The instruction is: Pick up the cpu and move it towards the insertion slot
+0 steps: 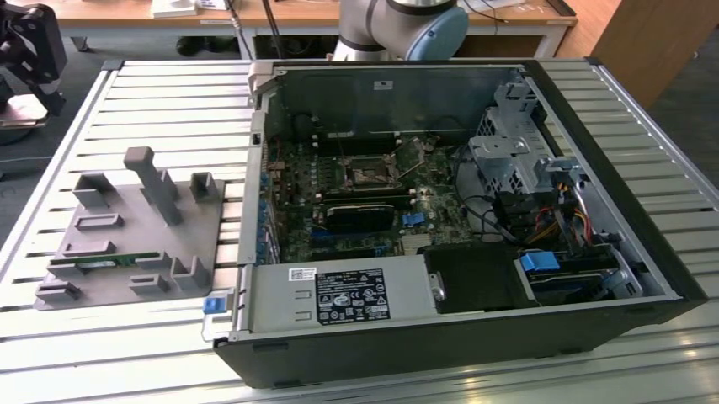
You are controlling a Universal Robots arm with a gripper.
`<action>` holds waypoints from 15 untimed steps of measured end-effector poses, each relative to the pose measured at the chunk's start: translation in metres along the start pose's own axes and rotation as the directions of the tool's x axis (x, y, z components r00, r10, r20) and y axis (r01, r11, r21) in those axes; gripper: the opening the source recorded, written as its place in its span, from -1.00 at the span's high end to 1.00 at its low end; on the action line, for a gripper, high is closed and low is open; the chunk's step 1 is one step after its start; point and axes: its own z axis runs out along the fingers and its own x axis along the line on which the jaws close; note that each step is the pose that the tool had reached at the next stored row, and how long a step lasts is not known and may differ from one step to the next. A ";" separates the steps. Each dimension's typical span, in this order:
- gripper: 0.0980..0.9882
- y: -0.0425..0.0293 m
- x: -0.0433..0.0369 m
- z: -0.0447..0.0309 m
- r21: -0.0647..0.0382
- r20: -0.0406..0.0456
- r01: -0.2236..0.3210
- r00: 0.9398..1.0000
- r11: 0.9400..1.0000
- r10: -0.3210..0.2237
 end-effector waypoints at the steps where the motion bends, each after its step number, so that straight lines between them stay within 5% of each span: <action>1: 0.00 0.0000 -0.0008 0.0000 0.000 0.000 0.000 1.000 1.000 0.000; 15: 0.00 -0.0003 -0.0095 0.0000 0.000 0.000 0.000 1.000 1.000 0.000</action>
